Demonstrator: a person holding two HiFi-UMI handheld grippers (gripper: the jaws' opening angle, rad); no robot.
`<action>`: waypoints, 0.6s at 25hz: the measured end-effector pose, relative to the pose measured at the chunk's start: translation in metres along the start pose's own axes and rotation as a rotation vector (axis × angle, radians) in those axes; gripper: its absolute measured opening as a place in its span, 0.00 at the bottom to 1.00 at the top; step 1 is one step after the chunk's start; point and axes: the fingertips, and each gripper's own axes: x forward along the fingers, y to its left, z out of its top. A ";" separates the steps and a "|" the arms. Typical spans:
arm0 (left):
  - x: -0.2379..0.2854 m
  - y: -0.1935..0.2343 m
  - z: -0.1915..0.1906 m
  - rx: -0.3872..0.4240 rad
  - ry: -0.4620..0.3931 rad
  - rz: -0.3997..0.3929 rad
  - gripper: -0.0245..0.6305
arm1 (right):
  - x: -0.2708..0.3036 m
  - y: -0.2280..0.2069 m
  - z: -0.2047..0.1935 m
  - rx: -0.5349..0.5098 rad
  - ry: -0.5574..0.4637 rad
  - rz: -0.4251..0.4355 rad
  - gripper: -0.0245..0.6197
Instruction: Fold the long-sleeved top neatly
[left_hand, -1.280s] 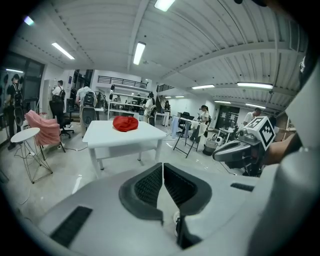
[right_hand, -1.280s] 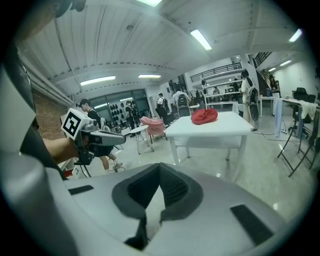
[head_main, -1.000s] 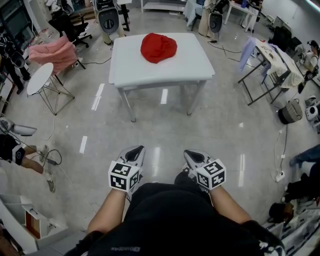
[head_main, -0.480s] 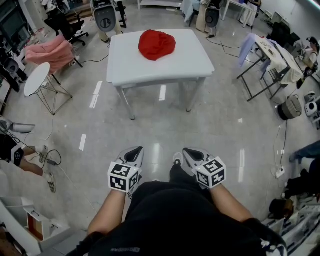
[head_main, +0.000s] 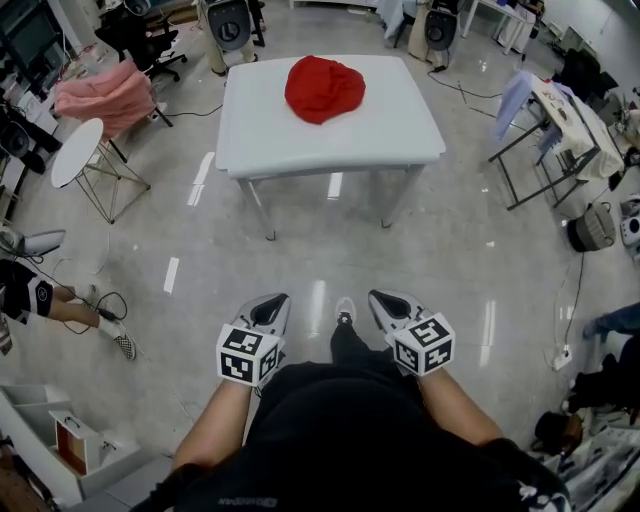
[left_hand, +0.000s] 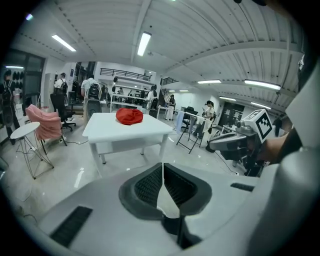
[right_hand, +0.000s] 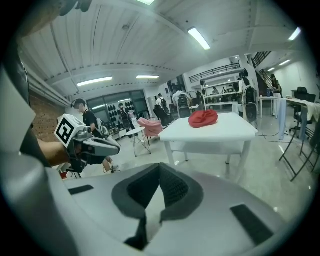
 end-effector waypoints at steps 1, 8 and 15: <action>0.006 0.005 0.006 0.000 0.000 0.005 0.06 | 0.006 -0.007 0.005 0.000 -0.002 0.003 0.05; 0.059 0.034 0.059 -0.003 -0.012 0.019 0.06 | 0.045 -0.064 0.049 0.004 -0.025 0.017 0.05; 0.104 0.054 0.114 0.009 -0.024 0.039 0.06 | 0.079 -0.118 0.098 -0.006 -0.040 0.040 0.05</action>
